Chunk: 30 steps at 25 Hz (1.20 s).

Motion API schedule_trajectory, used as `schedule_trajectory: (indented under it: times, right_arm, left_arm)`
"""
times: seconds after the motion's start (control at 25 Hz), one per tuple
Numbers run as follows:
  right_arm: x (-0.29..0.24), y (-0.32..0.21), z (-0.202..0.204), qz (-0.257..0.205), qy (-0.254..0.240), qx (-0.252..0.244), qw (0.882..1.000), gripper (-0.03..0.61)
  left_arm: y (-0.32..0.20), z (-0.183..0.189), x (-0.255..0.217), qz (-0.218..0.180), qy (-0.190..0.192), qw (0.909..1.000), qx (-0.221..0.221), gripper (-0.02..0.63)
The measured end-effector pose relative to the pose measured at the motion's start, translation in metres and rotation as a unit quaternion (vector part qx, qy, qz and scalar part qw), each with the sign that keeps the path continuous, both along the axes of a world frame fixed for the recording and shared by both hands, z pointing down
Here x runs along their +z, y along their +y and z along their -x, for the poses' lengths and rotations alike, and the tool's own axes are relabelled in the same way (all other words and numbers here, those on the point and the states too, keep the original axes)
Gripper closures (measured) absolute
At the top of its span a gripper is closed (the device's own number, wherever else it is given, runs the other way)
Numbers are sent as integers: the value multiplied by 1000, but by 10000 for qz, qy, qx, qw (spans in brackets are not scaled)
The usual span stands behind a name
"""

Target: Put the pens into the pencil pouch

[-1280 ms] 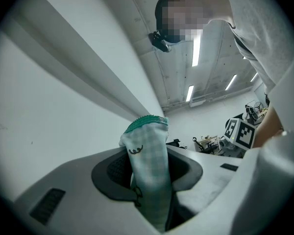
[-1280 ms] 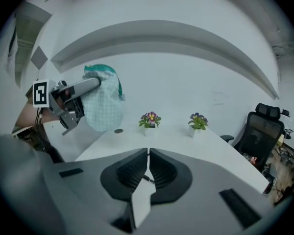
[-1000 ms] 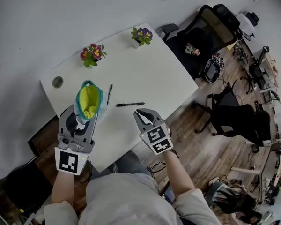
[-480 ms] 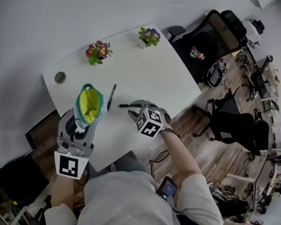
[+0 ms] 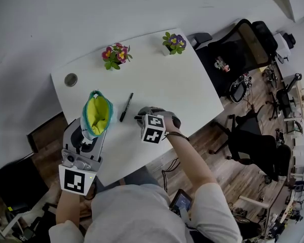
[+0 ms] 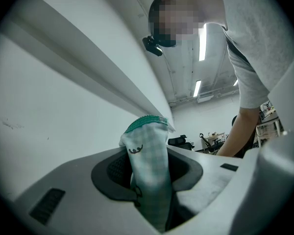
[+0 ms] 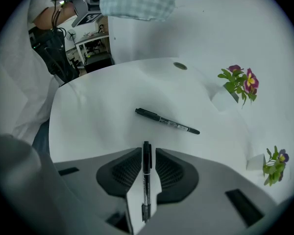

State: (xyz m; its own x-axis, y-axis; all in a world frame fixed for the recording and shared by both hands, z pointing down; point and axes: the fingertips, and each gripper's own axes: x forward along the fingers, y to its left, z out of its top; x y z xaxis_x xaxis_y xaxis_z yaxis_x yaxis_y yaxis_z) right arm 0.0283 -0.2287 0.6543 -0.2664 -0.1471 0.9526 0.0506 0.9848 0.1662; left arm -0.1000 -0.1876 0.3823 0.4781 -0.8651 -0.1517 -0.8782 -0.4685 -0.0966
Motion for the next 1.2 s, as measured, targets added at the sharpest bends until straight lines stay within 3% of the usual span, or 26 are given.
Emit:
schedule_trajectory:
  times: [0.48,0.6,0.76,0.88,0.96,1.2]
  right_arm:
    - [12,1,2,425,305,-85,9986,509]
    - [8,1,1,316,-13,113,9994,511]
    - [-22,-8,7,115,-938,774,9925,511]
    - [-59,-14,13,-53,-1819,1363,9738,511]
    - [-83,-17,12,-162,-2423,1796,9533,511]
    - [-152,-15,-2,-344,-4117,2855,8647,511]
  left_arm:
    - [-8,4,4,64,64,9999,-69,454]
    - [-7,2,3,79,64,9999,-46,454]
    - [-5,-1,2,58,10,10000,43,454]
    - [-3,-4,0,41,21,9999,111,454]
    - [-1,-7,-2,33,17,9998,176,454]
    - [4,-21,-9,-41,-14,9991,418,454]
